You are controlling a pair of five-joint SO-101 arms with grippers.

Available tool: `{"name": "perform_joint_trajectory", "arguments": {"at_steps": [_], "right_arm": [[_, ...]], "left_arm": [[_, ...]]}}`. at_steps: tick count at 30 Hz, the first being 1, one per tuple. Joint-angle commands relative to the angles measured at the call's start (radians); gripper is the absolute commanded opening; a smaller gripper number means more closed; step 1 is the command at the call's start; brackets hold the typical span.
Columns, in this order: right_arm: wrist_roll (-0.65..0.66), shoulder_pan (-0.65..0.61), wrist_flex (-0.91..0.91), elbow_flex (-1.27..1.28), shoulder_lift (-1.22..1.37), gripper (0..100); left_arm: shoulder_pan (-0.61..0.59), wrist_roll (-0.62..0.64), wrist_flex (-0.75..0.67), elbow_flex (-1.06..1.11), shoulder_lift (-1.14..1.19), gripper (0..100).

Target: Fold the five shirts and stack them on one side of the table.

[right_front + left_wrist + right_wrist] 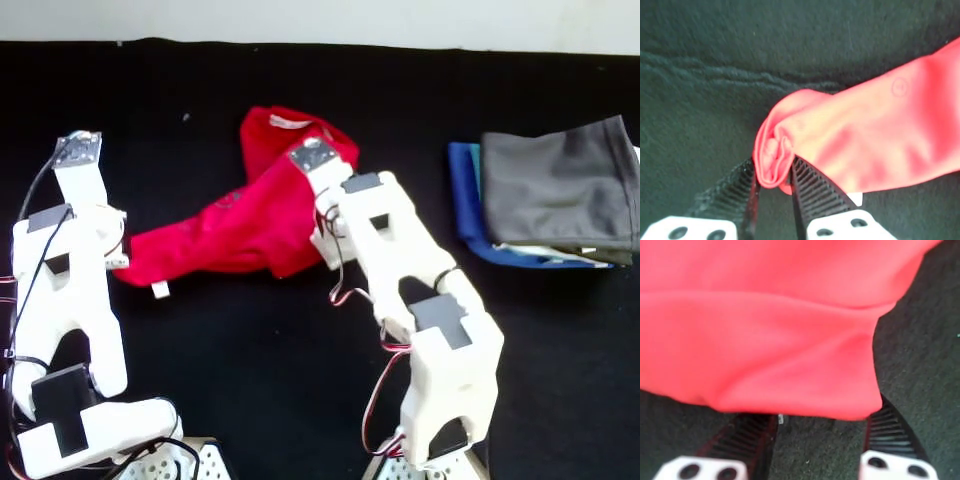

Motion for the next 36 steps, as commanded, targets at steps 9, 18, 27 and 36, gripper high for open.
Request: {"name": "perform_joint_trajectory", "arguments": {"at_steps": [9,18,27,36], "right_arm": [[-0.009,0.062,0.021,0.007,-0.214,0.5],[-0.003,0.148,0.216,0.008,-0.526,0.5],[0.055,0.229,0.377,0.01,-0.685,0.5],[0.12,0.318,0.338,0.28,-0.802,0.5]], "left_arm": [[0.007,0.006,0.129,-0.044,-0.012,1],[0.091,0.006,0.422,-0.16,-0.013,1],[0.117,0.008,0.657,-0.371,-0.01,1],[0.179,0.002,0.618,-0.145,-0.002,1]]}}
